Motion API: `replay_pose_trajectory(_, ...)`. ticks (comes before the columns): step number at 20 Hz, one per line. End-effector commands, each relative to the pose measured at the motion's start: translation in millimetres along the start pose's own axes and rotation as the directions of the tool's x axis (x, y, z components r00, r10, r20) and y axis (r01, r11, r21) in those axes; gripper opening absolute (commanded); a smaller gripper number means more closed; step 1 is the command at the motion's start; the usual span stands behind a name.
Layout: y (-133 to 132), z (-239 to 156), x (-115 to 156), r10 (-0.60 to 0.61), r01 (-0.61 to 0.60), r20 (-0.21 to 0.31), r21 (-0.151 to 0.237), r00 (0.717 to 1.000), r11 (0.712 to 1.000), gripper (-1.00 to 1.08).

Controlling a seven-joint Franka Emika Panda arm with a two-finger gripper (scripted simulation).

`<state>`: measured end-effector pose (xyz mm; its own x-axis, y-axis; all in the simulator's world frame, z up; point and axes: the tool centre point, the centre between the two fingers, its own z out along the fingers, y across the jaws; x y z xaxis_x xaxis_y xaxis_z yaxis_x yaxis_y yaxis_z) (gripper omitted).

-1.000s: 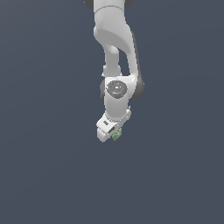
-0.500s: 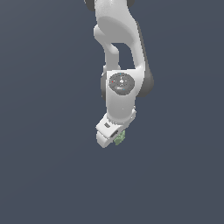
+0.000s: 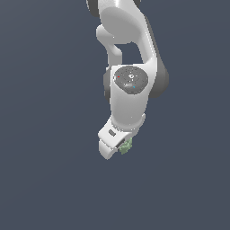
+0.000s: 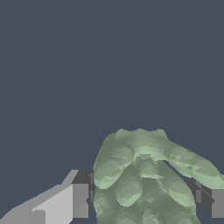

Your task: Pick up the object and move it to a goal position.

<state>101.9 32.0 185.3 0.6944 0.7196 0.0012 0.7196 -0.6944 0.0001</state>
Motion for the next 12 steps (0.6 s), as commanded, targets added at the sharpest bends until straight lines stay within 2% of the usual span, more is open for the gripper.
replay_pose_trajectory(1,4.0,-7.1,5.3,0.000,0.000,0.001,0.000,1.000,1.000,-1.00)
replay_pose_trajectory(12,11.1,-18.5,14.4,0.000,0.000,0.001,0.000,1.000,1.000,-1.00)
